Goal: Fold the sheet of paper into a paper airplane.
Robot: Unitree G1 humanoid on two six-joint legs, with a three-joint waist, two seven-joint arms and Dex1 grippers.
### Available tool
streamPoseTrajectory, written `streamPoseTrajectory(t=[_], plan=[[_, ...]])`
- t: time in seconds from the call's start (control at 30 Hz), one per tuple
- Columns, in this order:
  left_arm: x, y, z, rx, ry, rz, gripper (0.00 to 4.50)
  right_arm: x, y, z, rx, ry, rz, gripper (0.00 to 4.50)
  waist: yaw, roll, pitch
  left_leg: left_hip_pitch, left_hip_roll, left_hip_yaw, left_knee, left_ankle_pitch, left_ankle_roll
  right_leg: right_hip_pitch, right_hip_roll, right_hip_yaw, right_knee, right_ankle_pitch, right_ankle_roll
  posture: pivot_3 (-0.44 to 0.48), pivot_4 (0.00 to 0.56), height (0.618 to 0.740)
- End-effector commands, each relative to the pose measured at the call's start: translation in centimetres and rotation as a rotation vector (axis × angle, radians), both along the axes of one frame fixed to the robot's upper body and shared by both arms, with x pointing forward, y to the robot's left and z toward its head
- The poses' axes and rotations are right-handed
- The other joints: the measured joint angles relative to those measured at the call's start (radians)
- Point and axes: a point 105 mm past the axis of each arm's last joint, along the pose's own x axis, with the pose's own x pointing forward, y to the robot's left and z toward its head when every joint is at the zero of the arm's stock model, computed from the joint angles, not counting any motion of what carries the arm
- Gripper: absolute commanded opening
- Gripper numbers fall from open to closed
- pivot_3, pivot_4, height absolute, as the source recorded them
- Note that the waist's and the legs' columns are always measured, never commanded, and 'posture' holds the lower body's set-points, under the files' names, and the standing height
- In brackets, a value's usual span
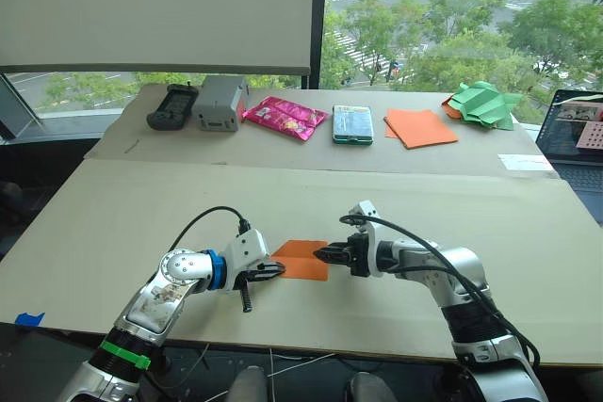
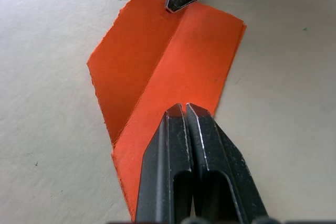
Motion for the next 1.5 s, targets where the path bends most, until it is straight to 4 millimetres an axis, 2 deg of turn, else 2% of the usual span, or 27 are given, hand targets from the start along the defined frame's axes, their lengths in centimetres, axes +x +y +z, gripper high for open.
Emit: streamPoseTrajectory(t=[0.03, 0.17, 0.27, 0.33, 0.37, 0.53, 0.67, 0.97, 1.07, 1.27, 1.43, 1.5], plan=[[-1.0, 0.7, -2.4, 0.076, 0.08, 0.008, 0.12, 0.3, -0.1, 0.7, 0.06, -0.006, -0.024, 1.61, 0.0, 0.0, 0.0, 0.0, 0.0, 0.0, 0.0, 0.0, 0.0, 0.0, 0.0, 0.0, 0.0, 0.0, 0.0, 0.0, 0.15, 0.702], [-1.1, 0.7, -2.5, 0.078, 0.083, 0.009, 0.12, 0.6, -0.4, 0.8, 0.068, -0.003, -0.039, 1.61, 0.0, 0.0, 0.0, 0.0, 0.0, 0.0, 0.0, 0.0, 0.0, 0.0, 0.0, 0.0, 0.0, 0.0, 0.0, 0.0, 0.15, 0.702], [-1.1, 0.8, -2.5, 0.079, 0.085, 0.009, 0.12, 0.5, -0.4, 0.9, 0.073, -0.021, -0.033, 0.87, 0.0, 0.0, 0.0, 0.0, 0.0, 0.0, 0.0, 0.0, 0.0, 0.0, 0.0, 0.0, 0.0, 0.0, 0.0, 0.0, 0.15, 0.702], [-1.2, 0.8, -2.5, 0.079, 0.086, 0.009, 0.12, 0.3, -0.3, 1.0, 0.061, -0.055, -0.013, 0.07, 0.0, 0.0, 0.0, 0.0, 0.0, 0.0, 0.0, 0.0, 0.0, 0.0, 0.0, 0.0, 0.0, 0.0, 0.0, 0.0, 0.15, 0.702], [-1.2, 0.8, -2.5, 0.078, 0.086, 0.009, 0.12, 0.2, -0.2, 1.0, 0.058, -0.069, -0.004, 0.02, 0.0, 0.0, 0.0, 0.0, 0.0, 0.0, 0.0, 0.0, 0.0, 0.0, 0.0, 0.0, 0.0, 0.0, 0.0, 0.0, 0.15, 0.702], [-1.3, 0.9, -2.5, 0.081, 0.087, 0.008, 0.12, -1.0, 0.9, 1.9, 0.066, -0.183, 0.082, 0.02, 0.0, 0.0, 0.0, 0.0, 0.0, 0.0, 0.0, 0.0, 0.0, 0.0, 0.0, 0.0, -0.001, 0.0, 0.0, 0.0, 0.15, 0.702], [-1.3, 1.0, -2.5, 0.083, 0.089, 0.007, 0.12, -2.7, 1.6, 1.8, 0.002, -0.352, 0.213, 0.02, 0.0, 0.0, 0.0, 0.0, 0.0, 0.0, -0.001, 0.0, 0.0, 0.0, 0.0, 0.0, -0.002, 0.0, 0.0, 0.0, 0.15, 0.702], [-1.2, 1.7, -2.3, 0.095, 0.09, 0.008, 0.12, -4.5, 1.1, -0.8, -0.286, -0.775, 0.46, 0.02, -0.005, 0.0, 0.0, 0.0, 0.0, 0.0, -0.002, 0.0, 0.0, 0.0, 0.0, 0.0, -0.008, 0.0, 0.0, 0.0, 0.15, 0.702], [-1.2, 1.8, -2.2, 0.099, 0.09, 0.007, 0.12, -4.6, 1.1, -1.4, -0.338, -0.86, 0.503, 0.02, -0.005, 0.0, 0.0, 0.0, 0.0, 0.0, -0.002, 0.0, 0.0, 0.0, 0.0, 0.0, -0.009, 0.0, 0.0, 0.0, 0.15, 0.702], [-1.1, 2.2, -2.0, 0.104, 0.089, 0.006, 0.12, -4.4, 0.8, -2.5, -0.432, -0.952, 0.554, 0.02, -0.007, -0.001, 0.0, 0.001, 0.0, 0.0, -0.002, 0.0, 0.0, 0.0, 0.0, 0.0, -0.008, 0.0, 0.0, 0.0, 0.15, 0.702], [-0.9, 2.8, -1.3, 0.104, 0.082, 0.016, 0.12, -4.8, 0.4, -4.1, -0.462, -0.883, 0.582, 0.02, -0.011, -0.001, -0.001, 0.002, 0.0, 0.0, -0.002, 0.0, 0.0, 0.001, 0.0, 0.0, -0.008, 0.0, 0.0, 0.0, 0.15, 0.702], [-0.6, 3.5, -0.5, 0.105, 0.065, 0.03, 0.12, -5.0, 0.4, -4.4, -0.47, -0.865, 0.588, 0.02, -0.011, -0.001, -0.001, 0.002, 0.0, 0.0, -0.002, 0.0, 0.0, 0.001, 0.0, 0.0, -0.008, 0.0, 0.0, 0.0, 0.15, 0.702]])
